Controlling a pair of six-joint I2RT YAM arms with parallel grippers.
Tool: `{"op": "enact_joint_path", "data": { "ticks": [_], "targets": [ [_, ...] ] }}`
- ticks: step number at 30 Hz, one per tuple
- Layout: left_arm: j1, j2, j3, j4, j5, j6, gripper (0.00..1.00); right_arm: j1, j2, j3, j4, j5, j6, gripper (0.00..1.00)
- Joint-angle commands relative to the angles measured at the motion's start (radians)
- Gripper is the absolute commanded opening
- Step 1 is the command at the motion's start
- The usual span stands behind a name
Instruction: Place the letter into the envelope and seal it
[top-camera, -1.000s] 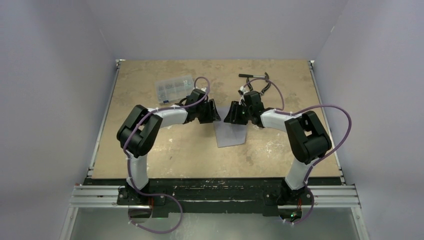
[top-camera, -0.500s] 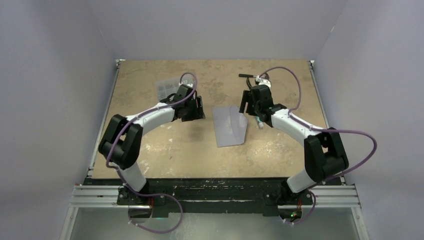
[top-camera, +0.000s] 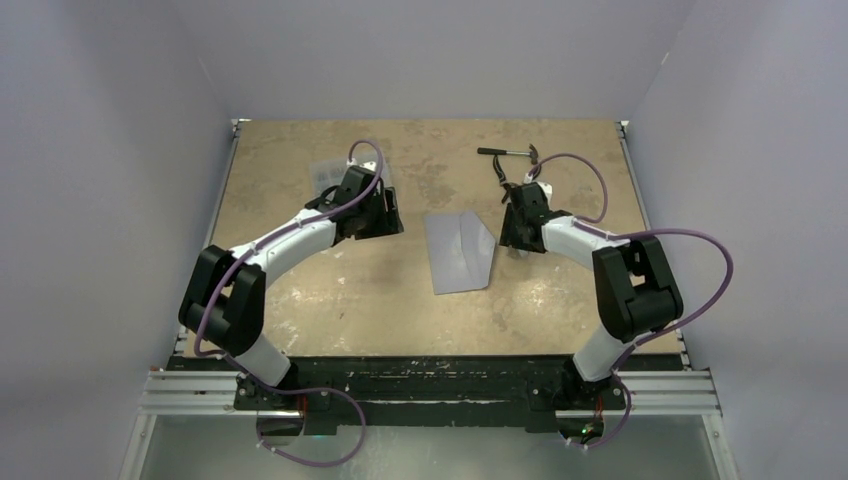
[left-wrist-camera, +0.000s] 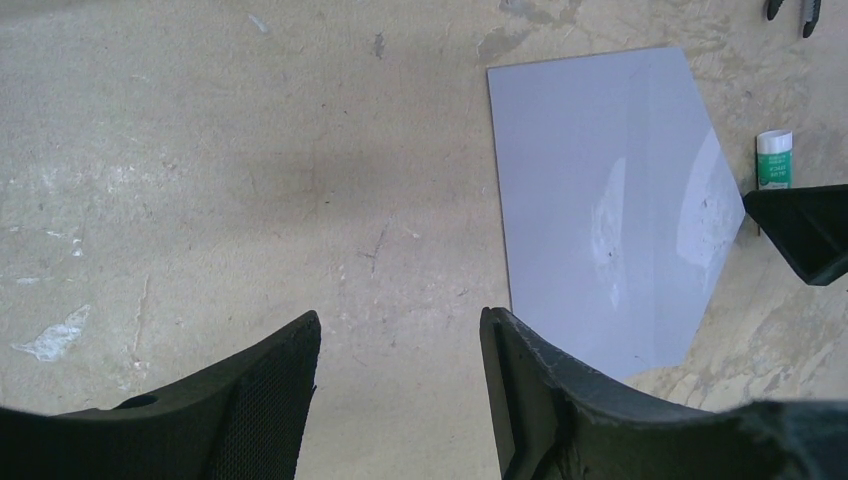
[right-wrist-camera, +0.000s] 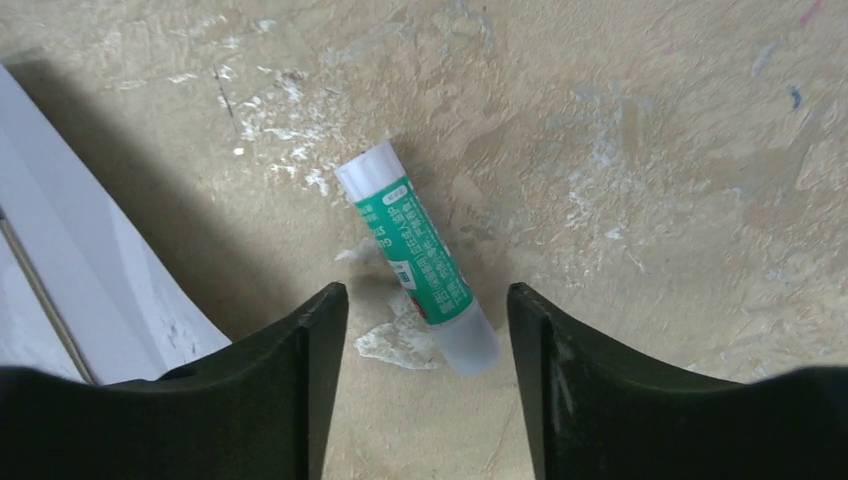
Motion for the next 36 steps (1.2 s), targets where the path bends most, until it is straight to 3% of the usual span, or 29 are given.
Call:
{"op": "enact_joint_path", "data": {
  "ticks": [1, 7, 10, 13, 18, 22, 27, 30, 36],
  "targets": [
    [0.024, -0.051, 0.007, -0.015, 0.075, 0.003, 0.59, -0.005, 0.019, 0.019, 0.004, 0.013, 0.013, 0.59],
    [0.025, -0.077, 0.054, -0.03, 0.148, 0.003, 0.59, -0.005, 0.071, 0.031, 0.027, -0.007, 0.005, 0.41],
    [0.025, -0.087, 0.07, -0.035, 0.17, 0.013, 0.59, -0.005, 0.038, 0.018, 0.062, 0.009, 0.004, 0.18],
    [0.026, -0.083, 0.086, -0.033, 0.221, 0.014, 0.59, -0.005, -0.054, 0.009, 0.123, 0.017, -0.042, 0.08],
    [0.025, -0.068, 0.109, 0.029, 0.39, -0.017, 0.61, -0.004, -0.226, 0.002, 0.222, -0.191, -0.141, 0.05],
    [0.026, -0.07, 0.112, 0.128, 0.49, -0.067, 0.67, -0.002, -0.307, -0.005, 0.302, -0.485, -0.191, 0.05],
    [0.06, -0.082, 0.098, 0.285, 0.656, -0.217, 0.67, 0.056, -0.353, -0.035, 0.39, -0.748, -0.259, 0.0],
    [0.085, -0.109, 0.064, 0.403, 0.716, -0.305, 0.67, 0.143, -0.352, -0.008, 0.387, -0.737, -0.316, 0.0],
    [0.086, -0.13, 0.019, 0.388, 0.728, -0.296, 0.68, 0.266, -0.298, 0.073, 0.35, -0.725, -0.401, 0.0]
  ]
}}
